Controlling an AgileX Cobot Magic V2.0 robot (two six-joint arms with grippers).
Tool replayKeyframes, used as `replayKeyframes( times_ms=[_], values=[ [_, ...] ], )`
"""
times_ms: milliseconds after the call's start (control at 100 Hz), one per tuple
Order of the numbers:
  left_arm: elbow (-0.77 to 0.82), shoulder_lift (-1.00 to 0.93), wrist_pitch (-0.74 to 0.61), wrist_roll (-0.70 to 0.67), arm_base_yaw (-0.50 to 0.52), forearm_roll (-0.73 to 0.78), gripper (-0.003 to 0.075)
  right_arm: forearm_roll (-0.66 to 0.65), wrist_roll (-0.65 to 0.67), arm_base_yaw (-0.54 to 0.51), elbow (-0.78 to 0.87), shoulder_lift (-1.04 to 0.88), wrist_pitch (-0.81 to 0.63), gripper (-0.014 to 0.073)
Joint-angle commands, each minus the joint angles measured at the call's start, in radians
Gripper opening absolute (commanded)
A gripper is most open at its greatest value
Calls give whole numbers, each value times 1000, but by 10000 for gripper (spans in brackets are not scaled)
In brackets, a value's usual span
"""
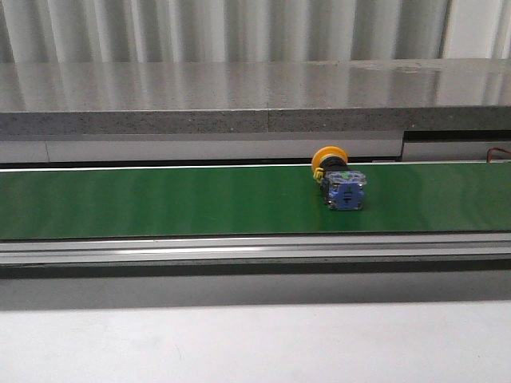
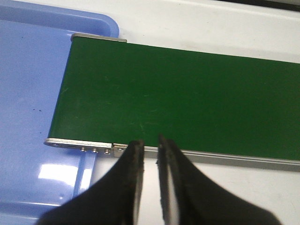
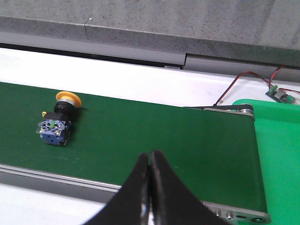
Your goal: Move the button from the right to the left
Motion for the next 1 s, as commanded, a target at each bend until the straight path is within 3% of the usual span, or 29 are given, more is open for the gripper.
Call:
replayKeyframes(
  times_ms=[0, 110, 210, 550, 990],
  values=[
    [-36, 1, -53, 5, -8, 0, 272, 8, -12, 3, -28, 0, -59, -67],
    [-36, 1, -58, 5, -8, -6, 543, 8, -12, 3, -28, 0, -59, -67],
    [-36, 1, -58, 5, -8, -14, 677, 8, -12, 3, -28, 0, -59, -67],
    [-48, 46, -64, 7, -40, -108, 670, 8, -12, 3, -28, 0, -59, -67],
    [-203, 371, -218, -56, -422, -144, 670, 8, -12, 3, -28, 0, -59, -67]
  ],
)
